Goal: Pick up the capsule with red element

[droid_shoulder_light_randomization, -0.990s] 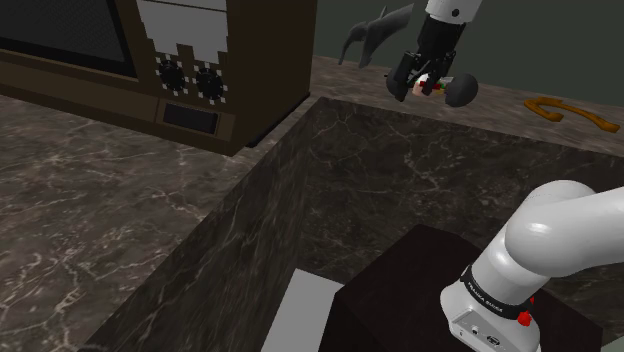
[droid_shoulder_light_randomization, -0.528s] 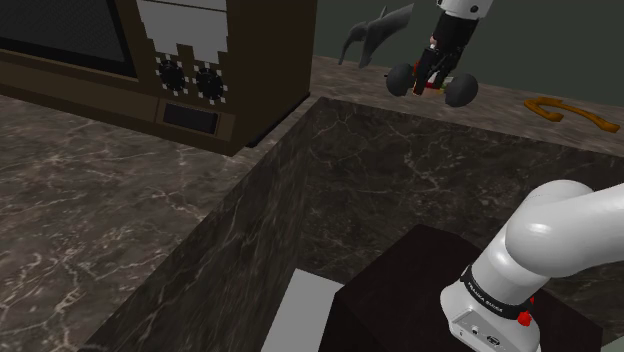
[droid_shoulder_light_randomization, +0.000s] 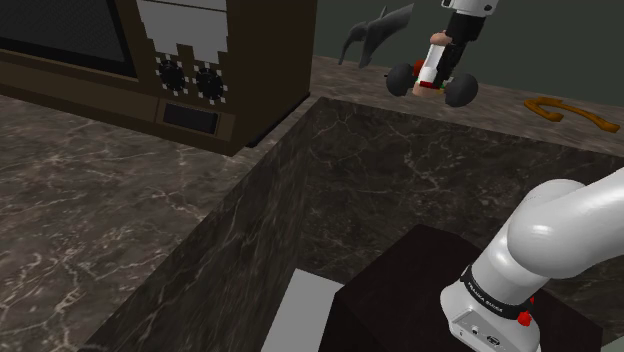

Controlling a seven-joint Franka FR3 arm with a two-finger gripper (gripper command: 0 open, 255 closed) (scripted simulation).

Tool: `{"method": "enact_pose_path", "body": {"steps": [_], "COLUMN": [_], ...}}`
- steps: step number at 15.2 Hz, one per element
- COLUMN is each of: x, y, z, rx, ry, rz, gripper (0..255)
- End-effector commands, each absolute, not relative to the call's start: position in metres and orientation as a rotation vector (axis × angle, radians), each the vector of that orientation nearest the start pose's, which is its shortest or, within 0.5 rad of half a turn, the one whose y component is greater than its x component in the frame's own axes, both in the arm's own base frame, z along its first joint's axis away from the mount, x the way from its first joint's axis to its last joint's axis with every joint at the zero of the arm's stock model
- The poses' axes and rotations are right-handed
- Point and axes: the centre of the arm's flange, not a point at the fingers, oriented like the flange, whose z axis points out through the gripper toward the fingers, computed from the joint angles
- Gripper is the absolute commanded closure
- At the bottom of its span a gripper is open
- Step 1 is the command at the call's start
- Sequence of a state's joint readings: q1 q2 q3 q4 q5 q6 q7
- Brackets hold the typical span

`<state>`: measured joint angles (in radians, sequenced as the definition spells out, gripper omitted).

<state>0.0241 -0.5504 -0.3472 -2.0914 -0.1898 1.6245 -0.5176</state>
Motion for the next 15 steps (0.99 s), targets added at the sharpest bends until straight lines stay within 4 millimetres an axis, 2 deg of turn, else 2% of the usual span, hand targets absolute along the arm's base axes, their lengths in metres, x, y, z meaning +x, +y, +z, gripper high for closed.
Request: {"method": "enact_pose_path", "body": {"steps": [1,4,5,12,14,15], "x": [0.366,0.384,0.387,0.387,0.387,0.387], "y": [-0.202,-0.24,-0.245,-0.245,-0.245,-0.246], "z": [0.625,0.626,0.626,0.589,0.586,0.586], "rx": [-3.13,-3.096,-3.09,-3.09,-3.09,-3.09], "ry": [-0.486,-0.625,-0.644,-0.644,-0.644,-0.644], "rz": [-0.052,-0.017,-0.012,-0.012,-0.012,-0.012], "gripper": [0,0,0,0,0,255]}}
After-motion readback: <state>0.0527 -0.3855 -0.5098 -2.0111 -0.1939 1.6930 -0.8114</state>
